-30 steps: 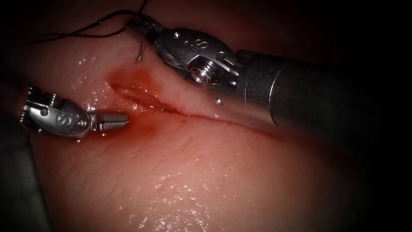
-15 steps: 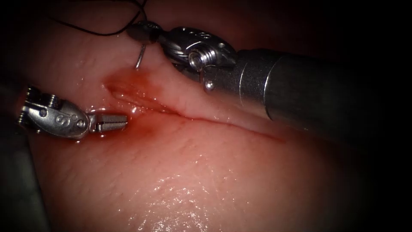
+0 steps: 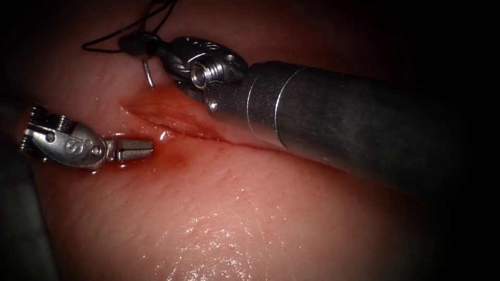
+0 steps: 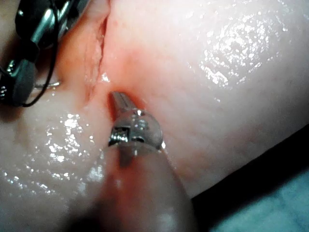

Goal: Wound Closure
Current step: Use the right gripper to insert the needle through the top of the skin

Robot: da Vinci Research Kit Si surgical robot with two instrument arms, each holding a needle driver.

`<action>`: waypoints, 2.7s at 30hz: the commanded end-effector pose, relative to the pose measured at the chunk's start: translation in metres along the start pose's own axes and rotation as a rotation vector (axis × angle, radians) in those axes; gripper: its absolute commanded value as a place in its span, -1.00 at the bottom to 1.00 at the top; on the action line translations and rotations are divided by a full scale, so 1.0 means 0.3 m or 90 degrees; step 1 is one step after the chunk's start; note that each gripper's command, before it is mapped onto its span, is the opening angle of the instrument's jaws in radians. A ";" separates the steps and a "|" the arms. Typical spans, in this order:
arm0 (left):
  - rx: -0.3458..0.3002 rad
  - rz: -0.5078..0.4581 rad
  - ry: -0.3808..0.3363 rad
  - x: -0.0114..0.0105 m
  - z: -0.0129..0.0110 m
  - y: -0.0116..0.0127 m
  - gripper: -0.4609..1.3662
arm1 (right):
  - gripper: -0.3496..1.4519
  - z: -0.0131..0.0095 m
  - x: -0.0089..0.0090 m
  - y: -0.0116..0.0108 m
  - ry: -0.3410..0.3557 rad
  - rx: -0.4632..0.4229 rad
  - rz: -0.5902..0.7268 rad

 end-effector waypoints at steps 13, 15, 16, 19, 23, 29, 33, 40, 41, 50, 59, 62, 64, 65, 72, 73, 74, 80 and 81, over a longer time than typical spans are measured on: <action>-0.007 -0.001 -0.001 0.0006 -0.0003 -0.0001 -0.88 | -1.00 -0.0073 0.0010 0.0024 0.005 -0.115 0.022; -0.007 -0.001 -0.001 0.0006 -0.0004 -0.0001 -0.88 | -1.00 -0.0081 0.0010 0.0031 0.001 -0.119 0.022; -0.007 -0.001 -0.001 0.0006 -0.0004 -0.0001 -0.88 | -1.00 -0.0081 0.0010 0.0031 0.001 -0.121 0.022; -0.007 -0.001 -0.001 0.0007 -0.0004 -0.0001 -0.88 | -1.00 -0.0082 0.0023 0.0034 -0.007 -0.129 -0.025; -0.007 0.002 -0.001 0.0010 -0.0006 0.0000 -0.88 | -0.71 -0.0082 0.0114 0.0047 0.022 -0.135 -0.131; -0.007 0.001 0.000 0.0019 -0.0011 -0.0001 -0.88 | 0.51 -0.0082 0.0182 0.0107 0.055 -0.216 -0.356; -0.007 0.000 -0.001 0.0020 -0.0013 0.0000 -0.88 | 0.67 -0.0103 0.0164 0.0166 0.063 -0.261 -0.459; -0.007 0.004 -0.001 0.0022 -0.0013 0.0001 -0.88 | 0.75 -0.0187 0.0181 0.0246 0.047 -0.193 -0.463; -0.006 0.004 -0.001 0.0023 -0.0012 0.0001 -0.88 | 0.81 -0.0198 0.0188 0.0255 0.048 -0.175 -0.466; -0.006 0.003 -0.001 0.0026 -0.0009 0.0003 -0.88 | 0.78 -0.0197 0.0186 0.0249 0.097 0.015 -0.434; -0.007 0.007 -0.001 0.0031 -0.0014 -0.0001 -0.88 | 0.79 -0.0172 0.0122 0.0277 0.121 0.010 -0.419; -0.008 0.006 -0.001 0.0033 -0.0018 -0.0003 -0.88 | 0.78 -0.0193 0.0113 0.0308 0.126 0.016 -0.424; -0.008 0.010 0.000 0.0035 -0.0019 -0.0004 -0.88 | 0.77 -0.0209 0.0101 0.0336 0.147 0.031 -0.428; -0.007 0.009 0.002 0.0035 -0.0019 -0.0004 -0.88 | 0.78 -0.0213 0.0098 0.0342 0.155 0.035 -0.425; -0.007 0.009 0.002 0.0035 -0.0019 -0.0004 -0.88 | 0.77 -0.0238 0.0080 0.0372 0.225 0.100 -0.357; -0.007 0.009 0.002 0.0036 -0.0019 -0.0004 -0.88 | 0.77 -0.0241 0.0080 0.0374 0.231 0.105 -0.353; -0.007 0.009 0.002 0.0036 -0.0020 -0.0004 -0.88 | 0.76 -0.0245 0.0082 0.0380 0.236 0.114 -0.346; -0.007 0.009 0.002 0.0036 -0.0020 -0.0004 -0.88 | 0.73 -0.0237 0.0102 0.0433 0.271 0.129 -0.307; -0.007 0.009 0.002 0.0036 -0.0020 -0.0003 -0.88 | 0.73 -0.0232 0.0109 0.0446 0.279 0.131 -0.300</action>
